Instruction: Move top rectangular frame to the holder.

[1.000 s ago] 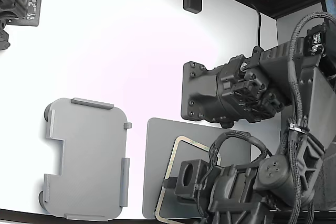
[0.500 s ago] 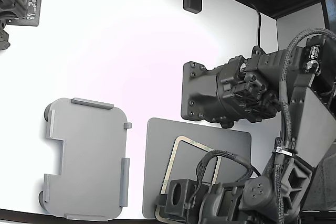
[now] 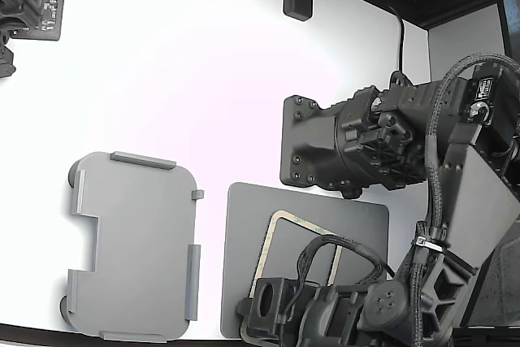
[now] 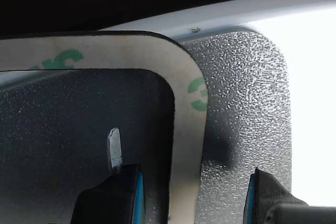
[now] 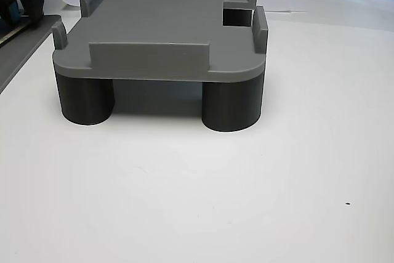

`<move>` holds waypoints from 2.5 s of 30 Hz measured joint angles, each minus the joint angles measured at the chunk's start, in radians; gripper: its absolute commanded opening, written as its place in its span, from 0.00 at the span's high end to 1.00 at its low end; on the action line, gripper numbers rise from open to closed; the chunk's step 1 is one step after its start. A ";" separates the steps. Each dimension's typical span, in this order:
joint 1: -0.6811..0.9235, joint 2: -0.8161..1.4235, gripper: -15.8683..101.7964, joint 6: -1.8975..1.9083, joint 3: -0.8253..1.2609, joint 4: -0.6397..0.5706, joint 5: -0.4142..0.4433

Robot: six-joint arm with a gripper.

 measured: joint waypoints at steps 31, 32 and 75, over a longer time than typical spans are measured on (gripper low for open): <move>-0.049 -0.071 0.97 0.046 -0.146 0.140 0.029; -0.055 -0.071 0.97 0.067 -0.176 0.167 0.031; -0.568 0.049 0.96 2.342 -0.462 0.383 0.212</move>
